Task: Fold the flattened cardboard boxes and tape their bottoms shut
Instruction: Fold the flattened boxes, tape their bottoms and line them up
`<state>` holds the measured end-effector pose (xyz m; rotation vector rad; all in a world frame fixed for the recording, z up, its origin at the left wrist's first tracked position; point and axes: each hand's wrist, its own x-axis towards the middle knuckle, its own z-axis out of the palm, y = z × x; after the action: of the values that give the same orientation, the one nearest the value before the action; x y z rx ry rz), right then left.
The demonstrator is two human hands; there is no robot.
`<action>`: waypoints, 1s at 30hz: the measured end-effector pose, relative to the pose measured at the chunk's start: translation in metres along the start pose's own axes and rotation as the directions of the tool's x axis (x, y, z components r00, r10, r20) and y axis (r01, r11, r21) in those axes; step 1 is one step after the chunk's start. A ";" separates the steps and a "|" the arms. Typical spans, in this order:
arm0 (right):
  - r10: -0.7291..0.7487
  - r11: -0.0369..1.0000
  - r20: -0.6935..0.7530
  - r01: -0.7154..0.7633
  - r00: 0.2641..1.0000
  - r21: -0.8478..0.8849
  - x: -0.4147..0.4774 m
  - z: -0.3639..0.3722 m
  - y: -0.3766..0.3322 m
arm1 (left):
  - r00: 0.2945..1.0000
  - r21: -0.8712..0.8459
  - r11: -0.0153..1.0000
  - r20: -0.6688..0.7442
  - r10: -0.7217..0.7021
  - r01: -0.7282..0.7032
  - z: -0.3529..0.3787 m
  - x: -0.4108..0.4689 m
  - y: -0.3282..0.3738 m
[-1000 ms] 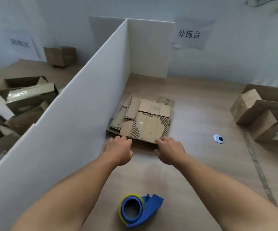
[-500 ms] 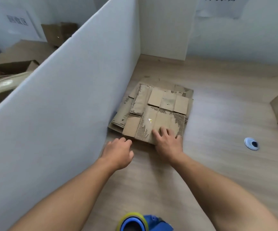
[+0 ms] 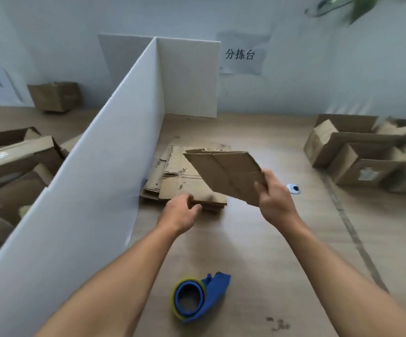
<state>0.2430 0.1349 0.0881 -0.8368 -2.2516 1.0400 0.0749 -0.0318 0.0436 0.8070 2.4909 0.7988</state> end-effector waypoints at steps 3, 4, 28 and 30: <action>0.080 0.960 -0.012 -0.074 0.997 0.269 -0.045 -0.038 0.000 | 0.999 -0.081 0.996 -0.027 0.043 -0.045 0.000 -0.012 0.010; 0.096 0.936 0.000 -0.090 0.995 0.341 -0.058 -0.048 0.001 | 0.998 -0.101 0.993 -0.039 0.053 -0.057 -0.001 -0.019 0.014; 0.330 0.668 0.319 -0.459 0.888 0.586 -0.199 -0.089 0.124 | 0.980 -0.434 0.893 0.092 0.177 -0.120 0.146 -0.163 0.038; 0.338 0.557 0.375 -0.505 0.863 0.659 -0.208 -0.088 0.126 | 0.982 -0.375 0.923 0.126 0.141 -0.085 0.156 -0.172 0.033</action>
<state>0.4822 0.0940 -0.0024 -0.9248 -1.4891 2.1729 0.2988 -0.0567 -0.0206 0.8431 2.0853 1.1576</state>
